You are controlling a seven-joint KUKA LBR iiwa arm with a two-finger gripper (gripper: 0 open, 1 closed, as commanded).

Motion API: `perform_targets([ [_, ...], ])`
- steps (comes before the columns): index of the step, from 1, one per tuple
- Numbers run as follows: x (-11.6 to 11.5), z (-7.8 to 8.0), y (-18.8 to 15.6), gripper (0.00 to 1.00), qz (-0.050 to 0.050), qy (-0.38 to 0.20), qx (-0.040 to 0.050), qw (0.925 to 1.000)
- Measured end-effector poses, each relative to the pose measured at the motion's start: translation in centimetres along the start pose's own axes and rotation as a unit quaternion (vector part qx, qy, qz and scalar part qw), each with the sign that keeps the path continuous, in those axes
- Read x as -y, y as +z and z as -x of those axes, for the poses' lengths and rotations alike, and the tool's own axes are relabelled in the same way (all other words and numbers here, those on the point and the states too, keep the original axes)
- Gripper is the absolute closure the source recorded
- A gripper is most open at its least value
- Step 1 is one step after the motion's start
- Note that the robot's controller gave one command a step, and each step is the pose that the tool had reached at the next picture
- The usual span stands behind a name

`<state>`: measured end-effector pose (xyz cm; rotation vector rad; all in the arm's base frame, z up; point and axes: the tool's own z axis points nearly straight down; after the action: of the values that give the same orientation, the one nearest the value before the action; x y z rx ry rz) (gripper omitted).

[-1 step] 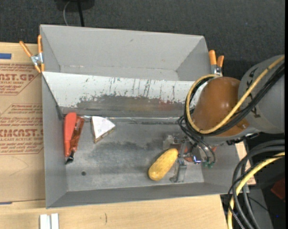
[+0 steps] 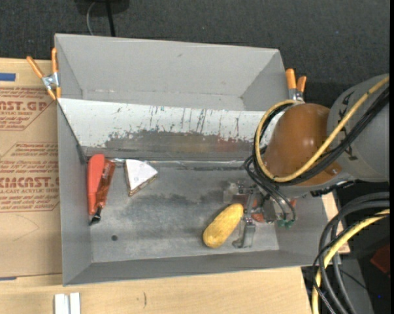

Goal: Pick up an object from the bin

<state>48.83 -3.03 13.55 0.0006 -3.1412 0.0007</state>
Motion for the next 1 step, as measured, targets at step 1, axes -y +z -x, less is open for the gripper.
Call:
perform_targets([
  [1, 0.85, -0.38, 6.64, 1.0, 0.001, -0.106, -0.0045, 0.9943],
])
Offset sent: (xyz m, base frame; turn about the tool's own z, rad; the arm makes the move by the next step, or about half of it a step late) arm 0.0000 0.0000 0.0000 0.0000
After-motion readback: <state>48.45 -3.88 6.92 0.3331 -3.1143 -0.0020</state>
